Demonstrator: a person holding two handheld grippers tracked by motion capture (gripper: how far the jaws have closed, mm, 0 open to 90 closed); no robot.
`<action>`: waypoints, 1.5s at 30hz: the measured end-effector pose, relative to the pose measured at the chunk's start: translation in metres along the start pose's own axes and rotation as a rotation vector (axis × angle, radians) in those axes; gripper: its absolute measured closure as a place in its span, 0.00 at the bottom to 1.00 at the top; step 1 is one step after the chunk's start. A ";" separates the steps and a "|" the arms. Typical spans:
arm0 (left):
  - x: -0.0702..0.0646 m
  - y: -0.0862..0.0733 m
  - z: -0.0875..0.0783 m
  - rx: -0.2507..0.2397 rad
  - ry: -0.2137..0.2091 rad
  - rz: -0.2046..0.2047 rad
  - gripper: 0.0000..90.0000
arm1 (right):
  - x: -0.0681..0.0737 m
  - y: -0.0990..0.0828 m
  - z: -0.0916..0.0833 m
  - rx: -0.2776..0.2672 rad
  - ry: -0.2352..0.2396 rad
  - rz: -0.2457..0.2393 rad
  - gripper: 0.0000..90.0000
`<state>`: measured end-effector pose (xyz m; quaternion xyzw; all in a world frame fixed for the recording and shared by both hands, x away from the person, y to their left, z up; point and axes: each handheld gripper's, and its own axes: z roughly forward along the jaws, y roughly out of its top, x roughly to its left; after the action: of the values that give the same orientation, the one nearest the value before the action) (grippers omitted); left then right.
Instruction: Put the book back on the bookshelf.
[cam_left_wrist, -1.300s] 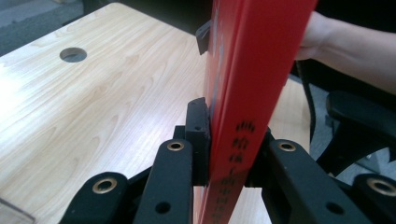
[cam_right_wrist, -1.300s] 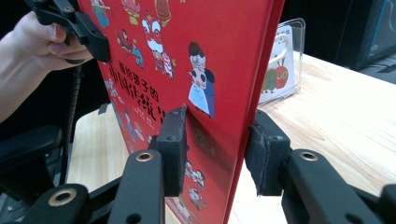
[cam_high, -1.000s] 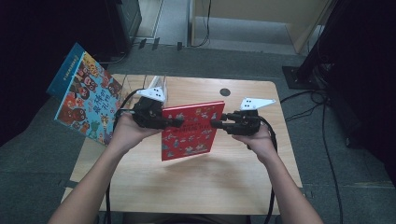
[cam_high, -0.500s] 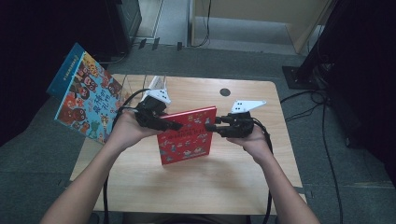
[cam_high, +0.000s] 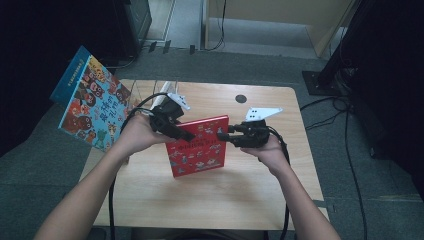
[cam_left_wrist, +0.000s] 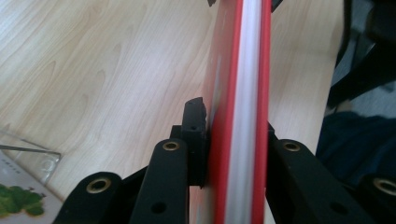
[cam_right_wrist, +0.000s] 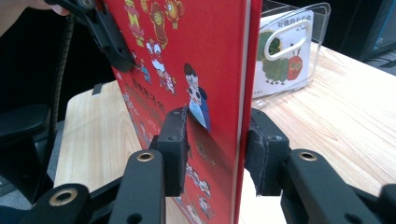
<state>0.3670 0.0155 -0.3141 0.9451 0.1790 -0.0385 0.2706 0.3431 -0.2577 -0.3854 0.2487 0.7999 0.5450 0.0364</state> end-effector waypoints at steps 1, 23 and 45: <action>0.000 0.003 0.001 0.017 0.005 0.000 0.84 | 0.001 0.000 0.000 -0.001 0.001 -0.005 0.70; 0.007 0.003 -0.029 0.039 0.032 -0.112 0.89 | 0.001 -0.024 -0.005 0.041 -0.181 0.024 0.58; 0.026 -0.043 -0.079 -0.029 0.062 -0.278 0.89 | 0.008 -0.100 0.039 0.211 -0.293 0.046 0.47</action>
<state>0.3738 0.0989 -0.2723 0.9079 0.3170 -0.0437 0.2708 0.3127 -0.2491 -0.4886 0.3461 0.8328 0.4167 0.1138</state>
